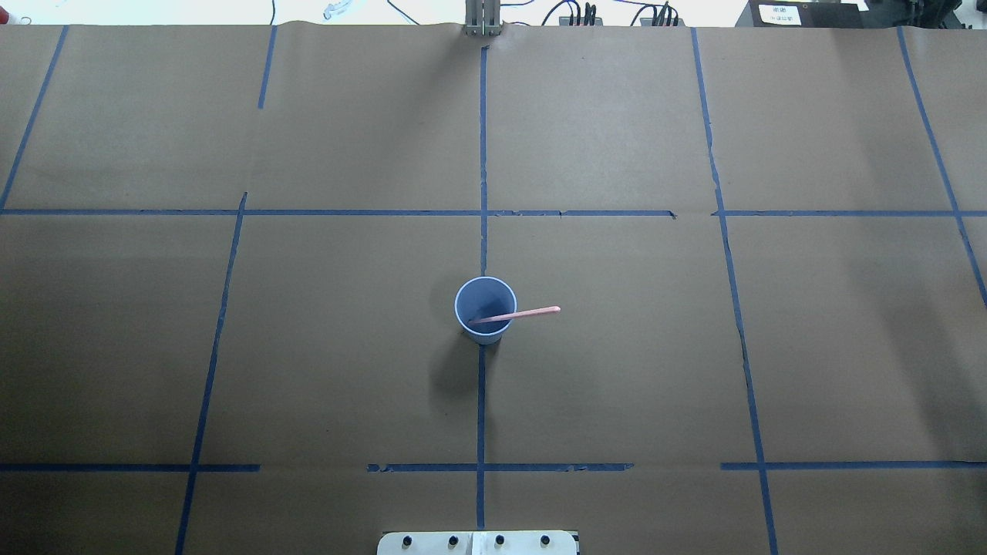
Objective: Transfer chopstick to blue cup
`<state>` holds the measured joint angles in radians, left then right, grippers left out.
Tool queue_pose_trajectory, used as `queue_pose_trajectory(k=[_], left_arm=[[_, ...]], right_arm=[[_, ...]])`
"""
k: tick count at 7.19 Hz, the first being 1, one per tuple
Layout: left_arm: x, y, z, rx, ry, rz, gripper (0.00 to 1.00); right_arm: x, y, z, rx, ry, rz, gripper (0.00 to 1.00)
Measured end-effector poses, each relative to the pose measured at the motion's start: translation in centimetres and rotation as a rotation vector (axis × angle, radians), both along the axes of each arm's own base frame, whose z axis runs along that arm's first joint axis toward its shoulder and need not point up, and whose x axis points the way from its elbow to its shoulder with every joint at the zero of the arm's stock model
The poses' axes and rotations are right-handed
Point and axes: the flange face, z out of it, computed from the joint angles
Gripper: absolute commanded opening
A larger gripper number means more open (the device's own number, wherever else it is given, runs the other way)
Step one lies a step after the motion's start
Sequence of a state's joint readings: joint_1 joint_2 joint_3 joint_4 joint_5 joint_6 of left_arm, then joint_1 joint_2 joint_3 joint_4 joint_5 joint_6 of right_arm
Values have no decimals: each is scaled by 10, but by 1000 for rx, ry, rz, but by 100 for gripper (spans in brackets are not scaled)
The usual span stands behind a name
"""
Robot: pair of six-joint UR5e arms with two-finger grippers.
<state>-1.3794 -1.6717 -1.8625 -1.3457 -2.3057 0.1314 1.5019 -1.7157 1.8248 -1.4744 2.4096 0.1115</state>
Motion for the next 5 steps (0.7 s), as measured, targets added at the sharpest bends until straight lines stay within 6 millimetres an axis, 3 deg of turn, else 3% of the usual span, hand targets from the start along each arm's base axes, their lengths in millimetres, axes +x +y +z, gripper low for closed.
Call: queue_pose_trajectory(k=[1,2,4,5], left_arm=[[-26,-7,32,-20,21,1,100],[-46,-10,54,-25,29,-5,100],[-72,-7,83,-33,30,-20,100],[-78,11,103,-71,31,-31,100]], right_arm=[[14,3,25,8,33,-38,100],[20,3,38,7,56,-74,100],[26,-2,39,0,76,-115,100],[30,-3,38,-11,78,-115,100]])
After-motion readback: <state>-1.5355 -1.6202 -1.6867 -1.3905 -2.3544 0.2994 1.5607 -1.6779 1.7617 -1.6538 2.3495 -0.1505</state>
